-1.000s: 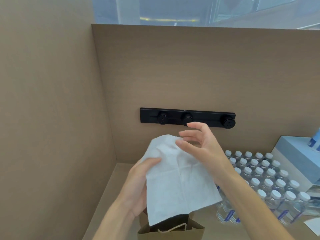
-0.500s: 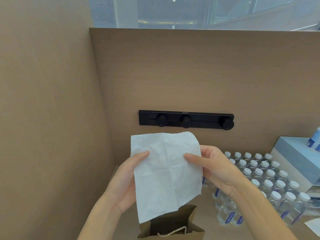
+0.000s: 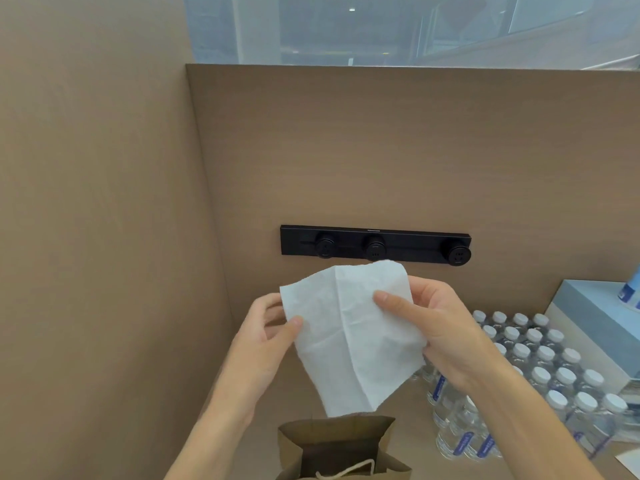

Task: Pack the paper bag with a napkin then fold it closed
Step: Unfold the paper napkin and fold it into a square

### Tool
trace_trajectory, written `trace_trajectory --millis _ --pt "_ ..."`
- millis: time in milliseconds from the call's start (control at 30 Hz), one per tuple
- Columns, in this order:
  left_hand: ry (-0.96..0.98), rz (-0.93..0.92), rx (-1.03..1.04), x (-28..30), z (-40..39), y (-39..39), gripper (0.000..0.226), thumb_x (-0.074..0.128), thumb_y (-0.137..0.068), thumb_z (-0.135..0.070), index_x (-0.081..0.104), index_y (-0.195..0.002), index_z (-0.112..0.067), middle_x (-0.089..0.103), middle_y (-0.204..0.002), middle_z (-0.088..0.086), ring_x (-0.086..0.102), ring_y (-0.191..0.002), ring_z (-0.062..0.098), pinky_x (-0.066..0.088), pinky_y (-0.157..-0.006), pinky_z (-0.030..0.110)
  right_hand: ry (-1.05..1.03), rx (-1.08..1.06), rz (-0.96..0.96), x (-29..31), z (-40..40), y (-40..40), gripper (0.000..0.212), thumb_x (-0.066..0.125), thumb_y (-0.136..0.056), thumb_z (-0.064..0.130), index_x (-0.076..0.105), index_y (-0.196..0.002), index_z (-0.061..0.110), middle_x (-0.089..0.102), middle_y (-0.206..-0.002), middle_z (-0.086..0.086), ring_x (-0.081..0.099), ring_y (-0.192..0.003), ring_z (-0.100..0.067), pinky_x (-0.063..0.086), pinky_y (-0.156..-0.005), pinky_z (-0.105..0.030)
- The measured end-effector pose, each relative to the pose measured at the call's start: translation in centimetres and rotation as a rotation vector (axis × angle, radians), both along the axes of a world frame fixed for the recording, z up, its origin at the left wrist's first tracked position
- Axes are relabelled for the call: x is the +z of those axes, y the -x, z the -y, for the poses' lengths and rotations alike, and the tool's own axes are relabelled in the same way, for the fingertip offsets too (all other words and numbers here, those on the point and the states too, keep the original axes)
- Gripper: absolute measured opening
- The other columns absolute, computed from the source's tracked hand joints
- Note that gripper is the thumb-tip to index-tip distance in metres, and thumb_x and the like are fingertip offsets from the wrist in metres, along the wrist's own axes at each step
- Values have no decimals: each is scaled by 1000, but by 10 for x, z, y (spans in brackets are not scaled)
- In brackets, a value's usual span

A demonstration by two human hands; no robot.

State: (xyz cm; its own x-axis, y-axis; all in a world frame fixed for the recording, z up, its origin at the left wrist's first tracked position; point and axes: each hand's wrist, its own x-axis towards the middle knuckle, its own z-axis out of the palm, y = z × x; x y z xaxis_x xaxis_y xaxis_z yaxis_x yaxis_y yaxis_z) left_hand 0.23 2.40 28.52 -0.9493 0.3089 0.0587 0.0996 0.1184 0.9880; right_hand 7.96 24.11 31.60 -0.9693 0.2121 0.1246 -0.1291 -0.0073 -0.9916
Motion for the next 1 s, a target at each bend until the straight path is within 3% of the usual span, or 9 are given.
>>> trace_trajectory --millis 100,233,367,500,567,633,800,867,1000 --pt "56 -221 110 7 -7 -18 65 55 -80 -69 28 -138 -56 40 -152 -18 47 -129 5 39 -103 31 17 -58 -16 11 7 3 11 72 -91 24 78 -88 15 80 -89 -8 78 -78 -26 59 -60 -31" --pt "225 -599 -222 6 -12 -41 109 64 -62 -86 -4 -144 -68 -5 -157 -44 2 -147 -13 17 -114 33 -99 -136 -59 22 25 14 33 68 -95 23 58 -69 4 60 -62 -6 62 -56 -16 48 -54 -29" --pt "212 -650 -240 -4 -24 -51 122 75 -61 -76 -13 -145 -66 -6 -157 -44 6 -148 -11 29 -113 29 -155 -187 -59 32 42 21 49 65 -88 26 39 -66 -9 39 -68 -12 38 -62 -28 31 -59 -42" --pt "87 -605 -36 -9 -29 -44 76 61 -98 -22 17 -140 -68 40 -131 -54 43 -122 -23 43 -87 -1 -204 -195 -49 36 47 23 45 62 -94 25 46 -65 -6 47 -63 -14 46 -57 -23 37 -56 -36" --pt "11 -553 -5 -3 -25 -40 45 52 -97 -46 37 -137 -57 55 -119 -45 49 -114 -23 42 -80 -4 -183 -128 -75 37 47 22 51 58 -99 34 60 -70 -8 67 -64 -12 63 -56 -18 49 -52 -32" --pt "-104 -369 -57 4 -19 -37 44 47 -84 -72 57 -124 -60 68 -109 -33 57 -111 -13 49 -79 2 -137 -138 -175 33 45 22 54 54 -101 43 68 -70 1 74 -73 -7 71 -72 -15 56 -60 -28" --pt "-463 125 -223 18 -3 -22 23 68 -75 -56 74 -95 -47 77 -104 -3 75 -98 20 63 -83 39 -233 -333 -164 2 13 34 47 67 -82 63 64 -115 29 70 -116 12 64 -109 -2 51 -95 -31" --pt "-494 168 -260 22 3 -14 37 73 -80 -53 73 -113 -36 76 -116 2 74 -105 25 63 -82 39 -63 -87 43 -3 0 38 72 73 -77 66 52 -137 32 64 -134 6 65 -119 -12 52 -102 -44" --pt "-545 300 -344 27 13 3 35 67 -89 -39 72 -121 -24 72 -127 10 70 -113 32 61 -82 42 265 417 257 -11 -8 32 52 78 -85 41 66 -130 16 69 -131 -10 68 -117 -31 56 -95 -50"
